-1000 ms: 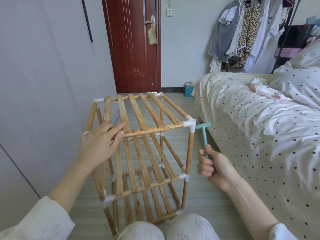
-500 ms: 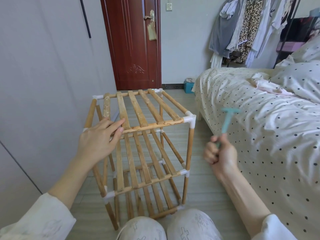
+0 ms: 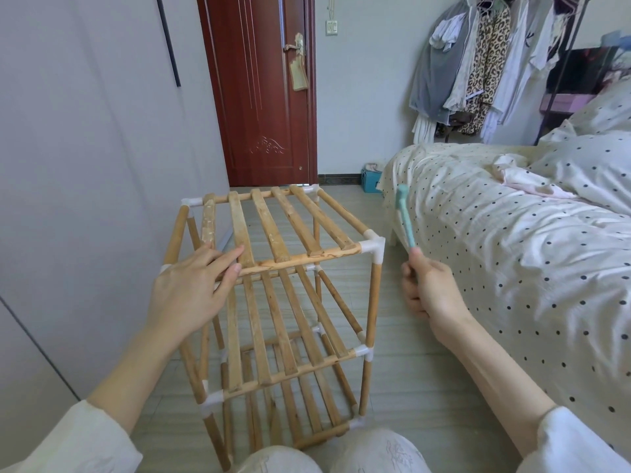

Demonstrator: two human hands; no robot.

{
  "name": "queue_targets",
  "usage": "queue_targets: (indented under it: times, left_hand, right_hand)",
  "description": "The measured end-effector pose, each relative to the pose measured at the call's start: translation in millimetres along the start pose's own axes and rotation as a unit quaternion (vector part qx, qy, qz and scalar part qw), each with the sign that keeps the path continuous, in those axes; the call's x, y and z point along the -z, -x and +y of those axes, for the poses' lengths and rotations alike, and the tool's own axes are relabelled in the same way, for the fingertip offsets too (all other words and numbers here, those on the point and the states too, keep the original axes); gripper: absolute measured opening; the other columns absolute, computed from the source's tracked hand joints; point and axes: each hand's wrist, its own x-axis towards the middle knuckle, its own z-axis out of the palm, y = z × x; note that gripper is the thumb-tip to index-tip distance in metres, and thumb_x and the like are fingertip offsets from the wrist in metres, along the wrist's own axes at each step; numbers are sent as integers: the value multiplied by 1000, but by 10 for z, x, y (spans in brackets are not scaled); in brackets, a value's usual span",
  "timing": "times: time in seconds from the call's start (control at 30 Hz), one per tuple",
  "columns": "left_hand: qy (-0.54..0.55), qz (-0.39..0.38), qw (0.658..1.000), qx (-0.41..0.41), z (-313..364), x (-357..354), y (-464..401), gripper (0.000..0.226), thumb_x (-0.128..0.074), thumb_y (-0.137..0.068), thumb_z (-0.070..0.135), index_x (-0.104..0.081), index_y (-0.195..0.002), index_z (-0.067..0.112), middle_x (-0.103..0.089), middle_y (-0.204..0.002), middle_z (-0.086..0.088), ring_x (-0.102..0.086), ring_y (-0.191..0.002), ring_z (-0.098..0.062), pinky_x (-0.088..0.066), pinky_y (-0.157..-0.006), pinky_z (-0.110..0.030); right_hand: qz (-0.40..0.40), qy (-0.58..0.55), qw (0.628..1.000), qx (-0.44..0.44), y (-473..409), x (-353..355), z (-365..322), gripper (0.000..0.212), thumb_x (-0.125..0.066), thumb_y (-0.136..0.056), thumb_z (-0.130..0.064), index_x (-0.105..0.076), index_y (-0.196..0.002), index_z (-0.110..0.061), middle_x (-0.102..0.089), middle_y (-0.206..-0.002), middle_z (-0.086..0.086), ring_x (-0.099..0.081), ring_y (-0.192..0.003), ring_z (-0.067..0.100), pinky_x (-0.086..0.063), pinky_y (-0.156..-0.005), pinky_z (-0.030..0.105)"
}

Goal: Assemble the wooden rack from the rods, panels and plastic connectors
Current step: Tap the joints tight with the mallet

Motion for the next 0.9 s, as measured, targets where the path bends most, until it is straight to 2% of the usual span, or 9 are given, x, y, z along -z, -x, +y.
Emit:
queue_targets:
  times: [0.07, 0.17, 0.27, 0.37, 0.5, 0.57, 0.63, 0.8, 0.9]
  left_hand:
    - [3, -3, 1000, 3, 9, 7, -8, 54, -15, -95, 52, -55, -127, 37, -68, -102, 11, -55, -120, -19, -53, -59, -34]
    - [12, -10, 1000, 4, 5, 25, 17, 54, -15, -95, 52, -55, -128, 37, -68, -102, 11, -55, -120, -18, -52, -60, -33]
    - [9, -3, 1000, -3, -1, 23, 17, 53, -18, -93, 53, -55, -127, 38, -68, -101, 13, -55, -120, -18, -51, -59, -31]
    - [35, -7, 999, -17, -35, 43, 0, 51, -18, -95, 53, -58, -124, 38, -68, -94, 16, -58, -117, -18, -38, -50, -16]
    - [32, -36, 996, -70, -114, 90, 1, 53, -18, -96, 53, -57, -126, 35, -65, -101, 14, -65, -103, -19, -31, -44, -15]
    - [15, -56, 994, -92, -128, 107, -11, 52, -20, -94, 54, -54, -128, 34, -61, -112, 11, -66, -84, -15, -24, -45, -15]
    - [12, -53, 994, -94, -146, 98, -1, 48, -23, -95, 51, -53, -129, 36, -59, -117, 10, -65, -81, -12, -24, -46, -16]
    - [39, -23, 995, -93, -225, 54, -14, 46, -19, -98, 49, -55, -125, 39, -58, -121, 11, -63, -75, -11, -32, -46, -17]
    - [71, 43, 996, -45, -392, -95, -8, 31, -55, -92, 16, -63, -119, 29, -61, -121, -4, -64, -85, -27, -49, -68, -41]
  right_hand:
    - [15, -38, 999, 30, -3, -3, -50, 43, -31, -102, -36, -38, -64, -15, -27, -40, -8, -20, -34, 8, -17, -34, 15]
    - [-45, 15, 997, -54, 26, -15, -10, 42, -33, -101, -35, -40, -65, -15, -26, -40, -8, -18, -34, 9, -15, -34, 16]
    - [-31, -23, 999, -9, 25, 11, 9, 41, -34, -101, -33, -41, -66, -14, -25, -39, -8, -18, -34, 8, -16, -34, 14]
    - [-62, 17, 998, -25, 0, 3, 38, 41, -33, -101, -33, -42, -67, -13, -25, -40, -7, -19, -35, 9, -16, -36, 16]
    - [-27, -5, 1000, -2, -28, -40, 106, 40, -34, -101, -28, -42, -66, -13, -28, -39, -9, -22, -34, 9, -20, -37, 18]
    - [62, -4, 995, 73, -95, -102, 79, 42, -30, -102, -29, -38, -64, -14, -37, -45, -5, -32, -40, 11, -29, -44, 23]
    - [115, 38, 986, 115, -271, -173, 56, 44, -25, -102, -31, -41, -65, -14, -50, -62, 1, -45, -57, 13, -37, -58, 26]
    - [44, -71, 996, 25, -618, -255, 59, 44, -25, -102, -30, -44, -67, -13, -61, -81, 4, -55, -83, 19, -44, -85, 31]
    - [30, -81, 996, 31, -505, -291, 93, 41, -24, -103, -27, -42, -69, -13, -68, -90, 14, -65, -93, 26, -49, -91, 37]
